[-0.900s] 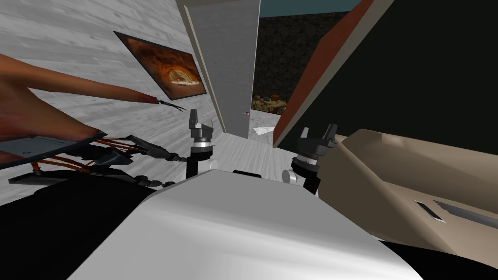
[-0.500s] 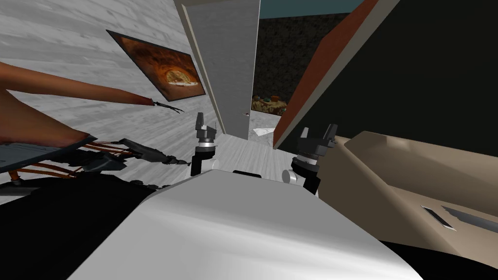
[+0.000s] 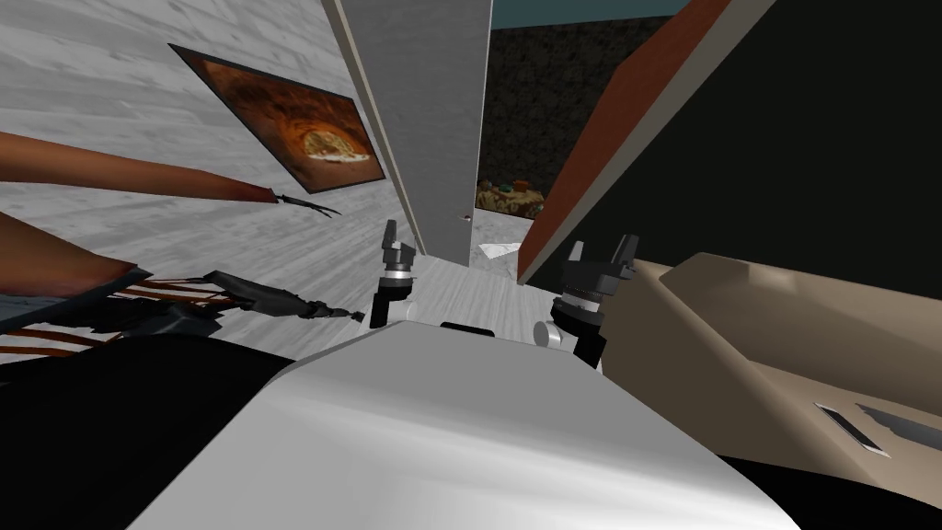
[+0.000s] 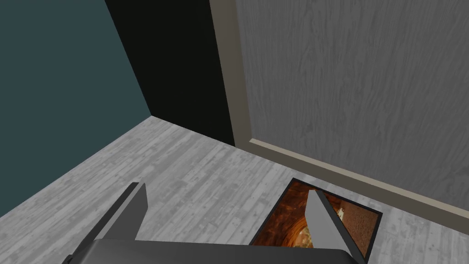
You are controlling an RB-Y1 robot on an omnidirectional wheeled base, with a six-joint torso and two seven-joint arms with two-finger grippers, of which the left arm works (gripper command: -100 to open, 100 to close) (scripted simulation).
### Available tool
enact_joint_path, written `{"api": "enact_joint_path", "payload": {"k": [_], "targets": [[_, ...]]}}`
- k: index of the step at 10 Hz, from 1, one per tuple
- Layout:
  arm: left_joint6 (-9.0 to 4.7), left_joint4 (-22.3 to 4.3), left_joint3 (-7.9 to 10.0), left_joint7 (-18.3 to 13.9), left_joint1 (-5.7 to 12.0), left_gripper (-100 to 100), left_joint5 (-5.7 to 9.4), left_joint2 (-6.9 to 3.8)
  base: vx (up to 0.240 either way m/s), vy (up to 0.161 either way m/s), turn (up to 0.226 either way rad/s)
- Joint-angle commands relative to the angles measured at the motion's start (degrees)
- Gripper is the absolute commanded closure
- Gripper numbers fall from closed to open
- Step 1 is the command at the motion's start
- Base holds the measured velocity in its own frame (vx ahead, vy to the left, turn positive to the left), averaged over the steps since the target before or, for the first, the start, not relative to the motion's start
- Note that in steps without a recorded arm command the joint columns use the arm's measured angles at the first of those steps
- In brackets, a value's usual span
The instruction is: Push the door open
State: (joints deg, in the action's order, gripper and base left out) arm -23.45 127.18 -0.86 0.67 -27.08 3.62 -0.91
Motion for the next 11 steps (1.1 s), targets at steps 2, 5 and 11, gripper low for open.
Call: {"api": "enact_joint_path", "payload": {"k": [2,5,11], "targets": [[-0.71,-2.98,-0.03,-0.33,1.23,-100,-0.08,-0.71,0.083,0.018,-0.001],[-1.55,-6.38,-0.26,-0.60,2.58,-100,-0.28,-1.38,0.107,0.008,0.001],[-3.48,-14.31,-0.78,-1.22,5.71,-100,-0.75,-2.57,0.095,0.013,0.000]]}}
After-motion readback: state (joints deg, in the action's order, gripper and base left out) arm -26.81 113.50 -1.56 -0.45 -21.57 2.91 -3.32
